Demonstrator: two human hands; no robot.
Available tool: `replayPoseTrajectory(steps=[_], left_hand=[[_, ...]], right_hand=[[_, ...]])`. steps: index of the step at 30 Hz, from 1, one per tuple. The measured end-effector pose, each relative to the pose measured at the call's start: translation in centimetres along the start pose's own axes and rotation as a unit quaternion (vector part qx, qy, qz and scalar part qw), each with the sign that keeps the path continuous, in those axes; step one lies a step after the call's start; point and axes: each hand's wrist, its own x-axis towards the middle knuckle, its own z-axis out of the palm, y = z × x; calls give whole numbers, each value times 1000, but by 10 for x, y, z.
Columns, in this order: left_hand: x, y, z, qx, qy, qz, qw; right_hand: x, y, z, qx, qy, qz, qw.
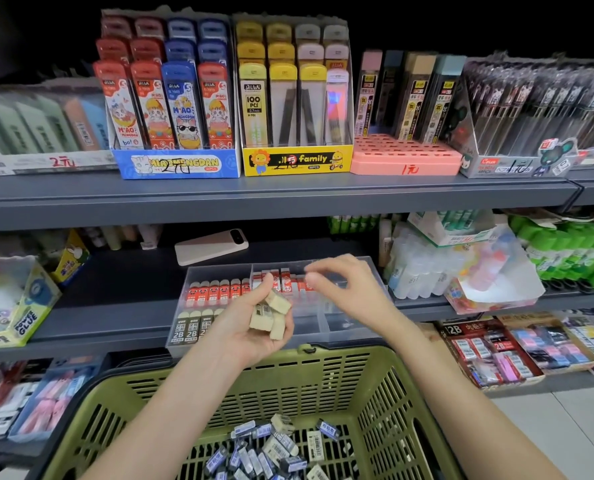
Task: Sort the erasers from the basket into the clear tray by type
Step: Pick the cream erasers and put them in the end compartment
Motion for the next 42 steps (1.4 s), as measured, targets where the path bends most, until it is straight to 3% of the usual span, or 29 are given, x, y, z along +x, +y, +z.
replayPoseTrajectory(steps=[2,5,9,15,20,23,24,26,28,31,35,42], left_hand=[[1,-1,1,0,-5,12,1000],[1,-2,3,15,-9,29,999],[1,-2,-1,32,-20,21,999],[3,-7,-1,54,-19,27,998],[4,-10,-1,80,-5,32,996],[3,-7,-3,78,21,23,996],[3,-5,-4,64,28,20,997],[2,0,-6,27,30,14,999],[1,5,-5,5,23,14,1000],[-2,9,-6,17,15,30,999],[-4,11,-8,52,2,38,998],[-5,13,-9,58,0,55,997]], right_hand=[[-15,-26,3,14,-15,-45,999],[-25,-44,10,-68,-7,-77,995],[-27,-43,9,9,14,-44,999],[-30,-37,9,20,-51,-22,998],[-33,-28,9,45,-31,-7,998],[-23,-13,-2,108,32,21,993],[-17,-4,-7,102,55,42,992],[0,19,-13,-17,76,86,993],[17,39,-12,-174,47,121,976],[34,54,0,-273,-33,131,952],[47,59,15,-265,-150,116,945],[41,64,21,-199,-163,164,952]])
